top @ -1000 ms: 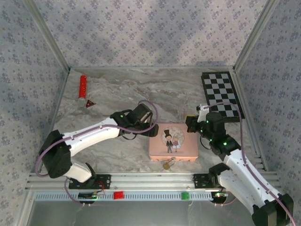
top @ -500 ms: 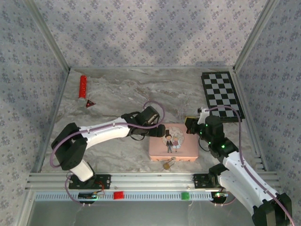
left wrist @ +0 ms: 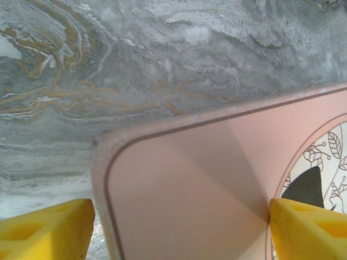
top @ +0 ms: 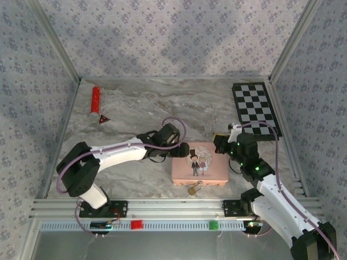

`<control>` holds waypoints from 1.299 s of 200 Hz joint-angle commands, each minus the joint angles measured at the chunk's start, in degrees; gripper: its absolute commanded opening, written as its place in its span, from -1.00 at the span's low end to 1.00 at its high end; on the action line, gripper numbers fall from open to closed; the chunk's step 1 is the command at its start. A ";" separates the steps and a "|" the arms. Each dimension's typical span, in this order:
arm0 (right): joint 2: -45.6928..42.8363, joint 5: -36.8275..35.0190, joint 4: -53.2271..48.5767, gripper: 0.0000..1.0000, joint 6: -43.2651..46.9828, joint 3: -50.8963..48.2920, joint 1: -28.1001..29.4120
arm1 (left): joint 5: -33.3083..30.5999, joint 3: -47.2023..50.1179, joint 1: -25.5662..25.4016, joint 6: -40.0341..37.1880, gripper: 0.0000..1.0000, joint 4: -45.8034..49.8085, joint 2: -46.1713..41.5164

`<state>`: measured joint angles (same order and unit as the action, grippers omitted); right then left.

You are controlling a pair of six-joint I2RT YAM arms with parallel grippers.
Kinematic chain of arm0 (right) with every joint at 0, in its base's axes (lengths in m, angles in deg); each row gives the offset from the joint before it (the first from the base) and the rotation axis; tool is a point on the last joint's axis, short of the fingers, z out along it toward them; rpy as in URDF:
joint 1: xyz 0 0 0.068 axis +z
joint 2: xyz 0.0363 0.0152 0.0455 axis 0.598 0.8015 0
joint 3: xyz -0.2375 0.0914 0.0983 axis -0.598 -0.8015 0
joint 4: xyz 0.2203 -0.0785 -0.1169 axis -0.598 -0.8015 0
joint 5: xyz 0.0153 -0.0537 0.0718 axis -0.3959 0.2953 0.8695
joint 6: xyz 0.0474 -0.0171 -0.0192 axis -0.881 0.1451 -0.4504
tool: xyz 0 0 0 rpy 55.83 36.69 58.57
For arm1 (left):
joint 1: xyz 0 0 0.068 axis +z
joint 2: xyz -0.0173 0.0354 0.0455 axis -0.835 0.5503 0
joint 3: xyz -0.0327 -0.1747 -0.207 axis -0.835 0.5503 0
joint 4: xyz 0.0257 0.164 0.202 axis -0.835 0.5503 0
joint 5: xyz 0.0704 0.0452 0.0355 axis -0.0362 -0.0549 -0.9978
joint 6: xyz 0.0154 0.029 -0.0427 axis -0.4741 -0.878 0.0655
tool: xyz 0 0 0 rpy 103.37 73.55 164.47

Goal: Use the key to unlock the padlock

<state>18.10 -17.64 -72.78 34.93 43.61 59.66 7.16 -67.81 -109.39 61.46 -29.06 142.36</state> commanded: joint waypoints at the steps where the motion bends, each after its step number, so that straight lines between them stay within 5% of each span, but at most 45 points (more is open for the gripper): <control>1: 0.44 -1.04 0.84 -1.00 -0.61 0.57 -0.35 | -9.48 4.68 4.13 0.63 0.64 4.17 1.21; 87: 2.90 0.53 -0.69 -1.00 -1.57 1.28 0.32 | -10.27 12.38 16.46 -3.77 0.61 -0.33 -4.45; 174: 7.21 -0.18 1.21 -1.00 -2.42 2.11 7.51 | -10.21 14.86 31.82 -6.90 0.62 -7.24 -7.48; 260: 10.13 -1.05 2.25 -1.00 0.09 2.69 13.60 | -1.58 14.55 35.95 -10.69 0.72 14.48 -34.45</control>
<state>27.91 -17.49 -71.95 33.60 44.51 72.30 2.05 -54.48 -72.67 52.54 -24.74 116.81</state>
